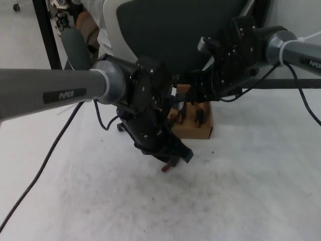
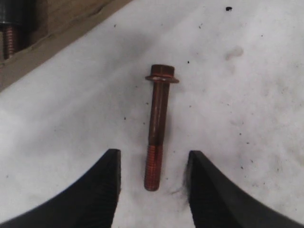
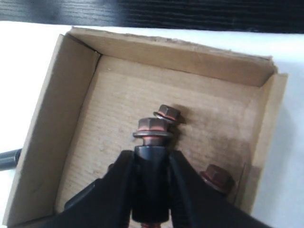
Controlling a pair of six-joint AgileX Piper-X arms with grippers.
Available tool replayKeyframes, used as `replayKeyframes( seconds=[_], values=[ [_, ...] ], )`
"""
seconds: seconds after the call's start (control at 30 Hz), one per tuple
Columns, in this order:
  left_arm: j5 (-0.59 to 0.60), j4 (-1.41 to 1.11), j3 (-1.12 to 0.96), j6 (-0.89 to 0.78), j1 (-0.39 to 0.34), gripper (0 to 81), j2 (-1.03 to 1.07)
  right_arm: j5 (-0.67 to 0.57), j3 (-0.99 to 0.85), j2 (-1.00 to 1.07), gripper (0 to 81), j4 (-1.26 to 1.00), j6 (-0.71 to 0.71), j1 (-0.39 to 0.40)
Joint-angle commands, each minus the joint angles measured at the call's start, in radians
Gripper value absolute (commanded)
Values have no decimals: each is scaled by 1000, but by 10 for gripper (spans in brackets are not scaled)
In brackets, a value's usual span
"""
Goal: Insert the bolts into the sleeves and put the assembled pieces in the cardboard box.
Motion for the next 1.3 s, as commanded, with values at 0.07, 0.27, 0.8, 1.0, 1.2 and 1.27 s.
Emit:
replayKeyframes(
  seconds=[0.07, 0.27, 0.8, 1.0, 1.2, 1.27],
  values=[
    [35, -50, -13, -34, -2, 419, 12, -17, -10, -13, 2, -19, 1, -2],
    [67, -68, -13, -47, -2, 419, 38, -47, -10, -13, 1, -40, 1, -2],
    [93, -94, -46, -118, -2, 419, 90, -68, -10, 3, 417, -65, 53, -2],
    [106, -94, -52, -149, -2, 419, 122, -68, -10, 3, 417, -71, 53, -2],
    [106, -98, -78, -172, 1, 267, 124, -68, -10, 3, 417, -87, 75, -2],
    [106, -91, -82, -172, 1, 163, 124, -68, -10, 3, 417, -87, 75, -2]
  ],
)
